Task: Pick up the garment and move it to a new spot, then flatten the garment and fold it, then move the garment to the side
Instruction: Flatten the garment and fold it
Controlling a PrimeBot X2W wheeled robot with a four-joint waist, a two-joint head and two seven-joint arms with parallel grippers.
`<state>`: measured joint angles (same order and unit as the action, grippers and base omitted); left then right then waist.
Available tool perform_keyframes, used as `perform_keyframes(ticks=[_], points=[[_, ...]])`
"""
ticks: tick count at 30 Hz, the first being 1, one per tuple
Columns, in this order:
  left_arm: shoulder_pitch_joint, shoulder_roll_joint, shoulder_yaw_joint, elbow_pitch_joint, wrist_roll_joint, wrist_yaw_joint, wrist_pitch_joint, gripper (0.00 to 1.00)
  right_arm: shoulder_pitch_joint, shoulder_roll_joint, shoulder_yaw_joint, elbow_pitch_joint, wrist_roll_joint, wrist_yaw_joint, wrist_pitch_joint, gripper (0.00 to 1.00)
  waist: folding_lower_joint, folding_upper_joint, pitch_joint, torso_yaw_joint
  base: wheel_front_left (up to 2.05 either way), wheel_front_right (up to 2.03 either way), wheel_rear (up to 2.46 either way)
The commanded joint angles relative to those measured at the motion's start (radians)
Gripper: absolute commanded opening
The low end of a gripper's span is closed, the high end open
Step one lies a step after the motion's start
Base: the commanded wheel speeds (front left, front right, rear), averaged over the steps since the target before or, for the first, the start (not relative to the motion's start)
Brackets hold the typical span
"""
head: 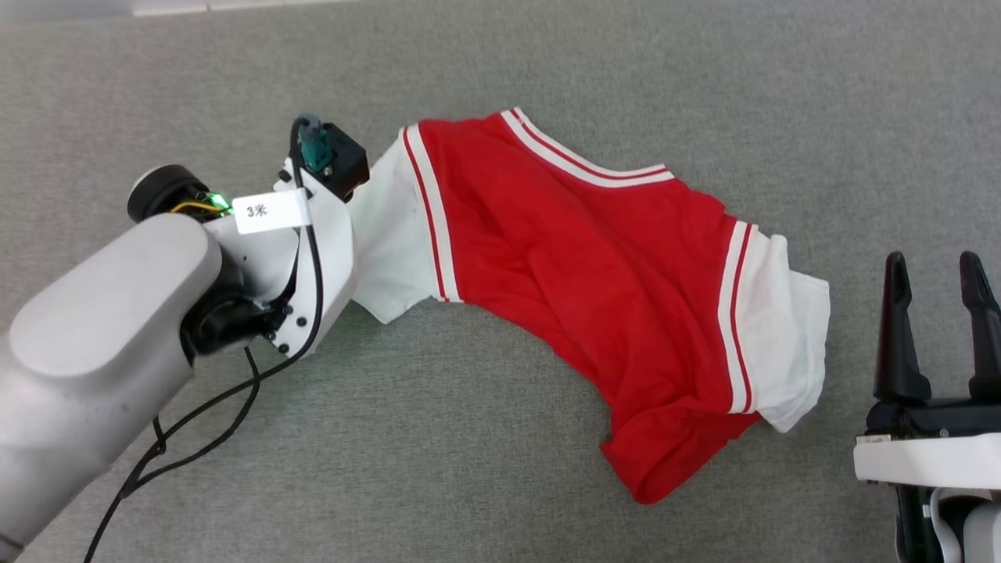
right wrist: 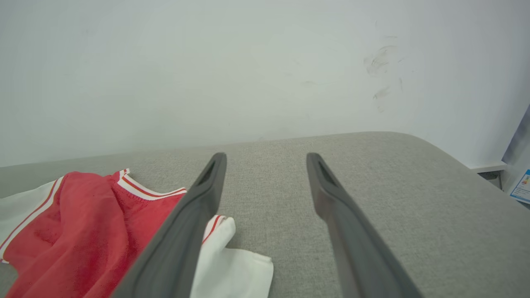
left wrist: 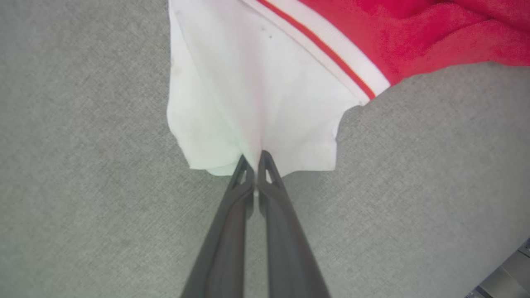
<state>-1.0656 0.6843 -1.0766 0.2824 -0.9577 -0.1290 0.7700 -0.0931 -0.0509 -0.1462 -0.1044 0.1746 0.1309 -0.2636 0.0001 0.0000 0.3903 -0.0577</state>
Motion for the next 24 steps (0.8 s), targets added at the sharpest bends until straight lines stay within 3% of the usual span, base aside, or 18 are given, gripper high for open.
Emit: perform_keyframes(ticks=[1,9,15,16,17,24], points=[[0.028,0.020,-0.013,-0.027,-0.015,0.000,-0.026,0.00,0.017,0.001,-0.003,0.004,-0.008,0.000,-0.002,1.00,-0.0001,0.0000,-0.050,0.023,0.00,0.00,0.00],[0.173,0.111,-0.071,-0.157,-0.047,0.004,-0.100,0.00,0.065,0.001,-0.013,0.012,-0.008,0.000,-0.002,1.00,-0.0001,0.0000,-0.121,0.057,0.00,0.00,0.00],[0.281,0.096,-0.113,-0.158,-0.077,0.007,-0.125,0.02,0.076,0.001,-0.010,0.020,-0.012,0.000,-0.002,1.00,-0.0001,0.0000,-0.143,0.068,0.00,0.00,0.00],[0.286,0.093,-0.111,-0.154,-0.078,0.009,-0.137,0.83,0.079,0.001,-0.010,0.022,-0.013,0.000,-0.002,1.00,-0.0001,0.0000,-0.146,0.070,0.00,0.00,0.00],[0.287,0.088,-0.105,-0.150,-0.081,0.012,-0.147,1.00,0.082,0.001,-0.011,0.022,-0.014,0.000,-0.002,1.00,-0.0001,0.0000,-0.151,0.072,0.00,0.00,0.00],[0.222,0.095,-0.047,-0.167,-0.090,0.020,-0.182,1.00,0.094,0.001,-0.016,0.022,-0.021,0.000,-0.002,1.00,-0.0001,0.0000,-0.176,0.088,0.00,0.00,0.00]])
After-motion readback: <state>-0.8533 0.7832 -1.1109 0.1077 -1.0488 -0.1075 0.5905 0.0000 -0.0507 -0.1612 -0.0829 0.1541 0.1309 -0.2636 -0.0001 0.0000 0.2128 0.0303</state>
